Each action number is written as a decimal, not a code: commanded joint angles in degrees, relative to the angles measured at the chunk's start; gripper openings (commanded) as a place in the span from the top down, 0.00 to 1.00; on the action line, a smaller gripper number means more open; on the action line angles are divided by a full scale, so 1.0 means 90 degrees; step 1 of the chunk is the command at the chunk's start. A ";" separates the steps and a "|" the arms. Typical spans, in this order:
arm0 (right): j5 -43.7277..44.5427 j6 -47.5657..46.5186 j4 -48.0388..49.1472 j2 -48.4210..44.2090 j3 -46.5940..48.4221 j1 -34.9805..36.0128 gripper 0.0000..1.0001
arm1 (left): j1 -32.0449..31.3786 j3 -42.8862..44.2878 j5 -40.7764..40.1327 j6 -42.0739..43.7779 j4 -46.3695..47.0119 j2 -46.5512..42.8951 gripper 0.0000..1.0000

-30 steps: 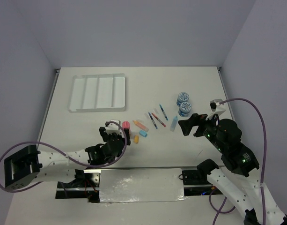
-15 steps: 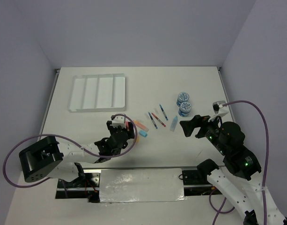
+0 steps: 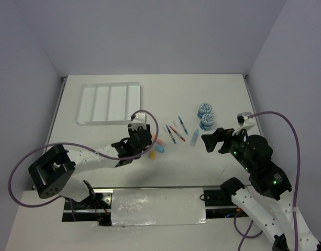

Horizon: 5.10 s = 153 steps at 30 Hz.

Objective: Sort the stationery into containers
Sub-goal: Pick up the stationery from the center of the board, then place the stationery in the storage box, then pick up the pen from the center of the board.

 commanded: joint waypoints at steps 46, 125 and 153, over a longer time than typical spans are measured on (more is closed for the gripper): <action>-0.0728 -0.0068 0.0075 0.0047 0.0020 -0.0010 0.00 | 0.4413 0.9944 0.5104 0.1520 -0.7461 0.5394 0.12; -0.0256 -0.0566 0.1120 0.6888 0.2609 0.0841 1.00 | 0.4268 0.2385 0.4109 -0.0605 -0.5684 -0.2244 0.01; -0.0426 -0.0546 0.0505 0.2850 0.0665 -0.0664 1.00 | 0.0819 0.8303 0.1560 -0.3461 -0.7499 0.5003 0.17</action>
